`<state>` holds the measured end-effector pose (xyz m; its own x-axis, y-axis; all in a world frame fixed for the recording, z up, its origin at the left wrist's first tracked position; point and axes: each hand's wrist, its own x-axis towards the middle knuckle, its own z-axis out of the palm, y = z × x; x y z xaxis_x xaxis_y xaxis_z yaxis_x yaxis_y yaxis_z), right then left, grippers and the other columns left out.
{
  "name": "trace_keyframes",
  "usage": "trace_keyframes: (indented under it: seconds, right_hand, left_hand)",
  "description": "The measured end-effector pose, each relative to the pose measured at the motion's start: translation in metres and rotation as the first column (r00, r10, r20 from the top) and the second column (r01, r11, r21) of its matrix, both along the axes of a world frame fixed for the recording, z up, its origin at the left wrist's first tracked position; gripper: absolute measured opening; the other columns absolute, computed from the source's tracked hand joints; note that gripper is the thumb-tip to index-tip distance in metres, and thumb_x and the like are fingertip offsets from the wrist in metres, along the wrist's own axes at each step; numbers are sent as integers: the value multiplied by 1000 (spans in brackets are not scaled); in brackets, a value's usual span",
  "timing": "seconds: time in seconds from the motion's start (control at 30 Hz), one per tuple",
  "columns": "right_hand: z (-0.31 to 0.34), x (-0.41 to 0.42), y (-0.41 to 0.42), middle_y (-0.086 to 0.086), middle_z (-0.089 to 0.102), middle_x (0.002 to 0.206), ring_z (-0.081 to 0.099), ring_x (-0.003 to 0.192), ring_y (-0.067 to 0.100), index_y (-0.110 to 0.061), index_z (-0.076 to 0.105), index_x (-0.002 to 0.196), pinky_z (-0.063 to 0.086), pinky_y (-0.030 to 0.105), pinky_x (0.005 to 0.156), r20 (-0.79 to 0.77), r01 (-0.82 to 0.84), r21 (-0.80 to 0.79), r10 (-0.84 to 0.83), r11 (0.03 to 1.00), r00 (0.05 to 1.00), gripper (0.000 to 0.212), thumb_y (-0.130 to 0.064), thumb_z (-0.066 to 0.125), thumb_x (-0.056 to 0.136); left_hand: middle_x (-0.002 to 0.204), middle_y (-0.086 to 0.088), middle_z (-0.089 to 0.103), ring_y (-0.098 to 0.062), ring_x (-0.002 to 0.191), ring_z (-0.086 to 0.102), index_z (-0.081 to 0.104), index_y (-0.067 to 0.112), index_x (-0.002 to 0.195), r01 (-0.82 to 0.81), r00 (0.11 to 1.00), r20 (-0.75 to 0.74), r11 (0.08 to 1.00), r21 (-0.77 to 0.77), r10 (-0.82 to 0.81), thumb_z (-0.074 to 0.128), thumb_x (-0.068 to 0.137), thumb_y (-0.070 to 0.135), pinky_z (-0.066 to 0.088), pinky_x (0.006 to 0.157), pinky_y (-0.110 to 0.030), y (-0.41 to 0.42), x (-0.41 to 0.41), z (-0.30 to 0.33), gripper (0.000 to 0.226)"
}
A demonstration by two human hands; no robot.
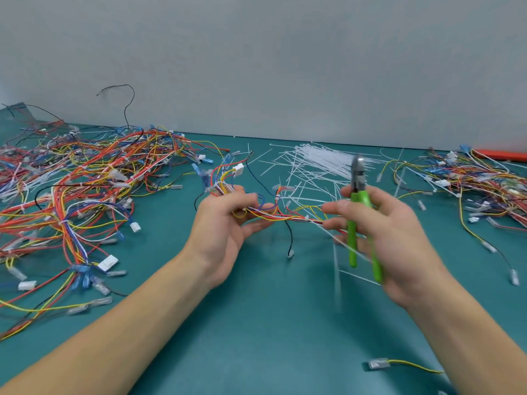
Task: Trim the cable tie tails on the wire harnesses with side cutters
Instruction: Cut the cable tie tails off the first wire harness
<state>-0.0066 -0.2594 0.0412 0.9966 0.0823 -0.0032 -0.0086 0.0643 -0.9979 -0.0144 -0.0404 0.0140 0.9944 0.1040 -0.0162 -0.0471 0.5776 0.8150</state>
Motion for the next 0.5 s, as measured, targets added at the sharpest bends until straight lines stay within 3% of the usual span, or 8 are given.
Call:
trace_keyframes:
  seconds: [0.1,0.17,0.27,0.43,0.5]
  right_hand:
    - [-13,-2,14,-5,79,101,75,90,11,-24,68,104,53,27,77,97,50,-173,-33,984,995,19,-20,79,90]
    - [-19,-1,18,-10,78,98,74,91,10,-26,67,103,53,24,81,120,53,-208,-29,977,992,18,-23,79,90]
    - [-22,1,21,-11,77,91,72,83,13,-27,67,99,52,17,75,151,71,-178,-44,981,988,14,-22,78,92]
    - [-21,2,22,-2,78,92,71,83,12,-21,67,99,58,20,78,163,88,-42,-80,995,983,15,-9,75,93]
    - [-20,3,21,-2,79,91,72,81,12,-19,65,101,53,13,66,124,88,9,-88,996,988,17,-6,73,93]
  left_hand:
    - [71,-6,48,-28,74,63,47,19,86,-23,999,32,988,150,18,83,67,4,60,74,-35,-6,1,-6,42]
    - [67,0,46,-26,77,53,49,18,91,-56,998,38,964,260,48,87,59,2,59,81,-39,-10,0,-10,52]
    - [63,5,46,-24,79,51,55,17,98,-57,998,44,926,372,44,88,55,3,52,89,-41,-13,-3,-9,56]
    - [64,10,42,-15,65,61,59,16,114,-14,986,145,841,541,-77,91,59,-5,58,73,-27,-21,-11,-4,67]
    - [64,11,41,-14,64,60,61,13,115,-35,985,157,791,611,-77,90,64,-10,54,70,-23,-22,-12,-3,63]
